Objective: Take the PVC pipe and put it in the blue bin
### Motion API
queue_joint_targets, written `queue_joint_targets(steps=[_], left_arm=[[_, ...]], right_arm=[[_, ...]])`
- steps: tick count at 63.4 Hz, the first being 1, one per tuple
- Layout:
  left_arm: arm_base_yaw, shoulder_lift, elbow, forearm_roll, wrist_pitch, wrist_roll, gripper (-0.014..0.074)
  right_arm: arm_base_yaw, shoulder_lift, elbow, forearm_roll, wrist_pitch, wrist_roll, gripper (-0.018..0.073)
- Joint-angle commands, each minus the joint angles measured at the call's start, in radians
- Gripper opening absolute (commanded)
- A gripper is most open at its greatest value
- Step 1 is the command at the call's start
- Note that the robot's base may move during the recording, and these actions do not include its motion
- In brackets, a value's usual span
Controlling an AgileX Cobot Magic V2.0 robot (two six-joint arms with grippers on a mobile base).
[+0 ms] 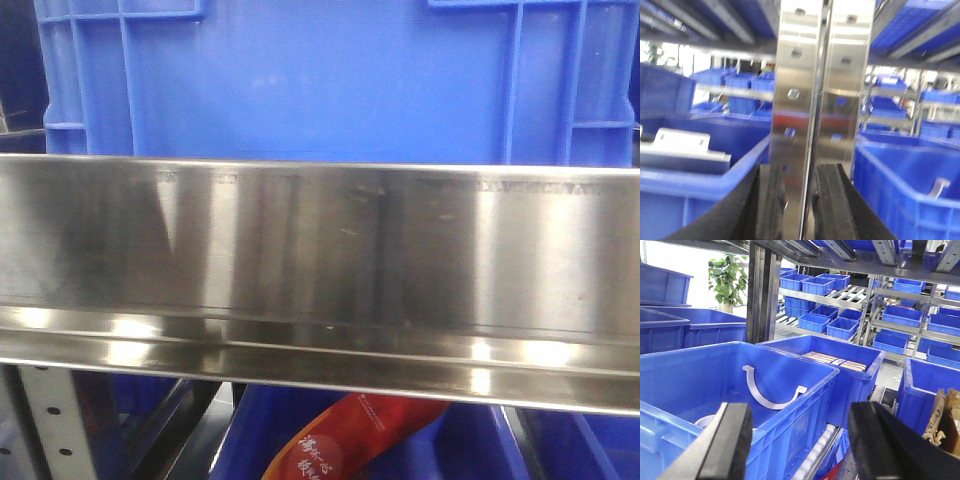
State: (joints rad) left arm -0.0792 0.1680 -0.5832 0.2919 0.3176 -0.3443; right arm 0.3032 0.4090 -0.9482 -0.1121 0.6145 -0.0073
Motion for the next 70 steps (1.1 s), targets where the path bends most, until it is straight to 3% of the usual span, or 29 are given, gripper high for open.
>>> queue_joint_targets(steps=[1, 31, 38, 43, 57, 70], left_arm=[[0.004, -0.007, 0.002, 0.011, 0.028, 0.001, 0.0109], [0.004, -0.007, 0.031, 0.053, 0.027, 0.003, 0.0102], [0.004, -0.007, 0.053, 0.053, 0.024, 0.003, 0.0026], [0.004, -0.007, 0.062, 0.053, 0.026, 0.003, -0.0111], [0.004, -0.008, 0.099, 0.053, 0.058, 0.007, -0.0111], [0.004, -0.008, 0.163, 0.025, -0.024, 0.049, -0.0111]], right_arm=[[-0.006, -0.006, 0.001, -0.004, -0.016, -0.001, 0.0309], [-0.006, -0.006, 0.001, -0.004, -0.016, -0.001, 0.0309], [-0.006, -0.006, 0.001, -0.004, -0.016, -0.001, 0.0309], [-0.006, -0.006, 0.001, -0.004, -0.016, -0.001, 0.0309], [-0.006, -0.006, 0.001, -0.004, -0.016, -0.001, 0.0309], [-0.006, -0.006, 0.001, -0.004, -0.016, -0.001, 0.0309]])
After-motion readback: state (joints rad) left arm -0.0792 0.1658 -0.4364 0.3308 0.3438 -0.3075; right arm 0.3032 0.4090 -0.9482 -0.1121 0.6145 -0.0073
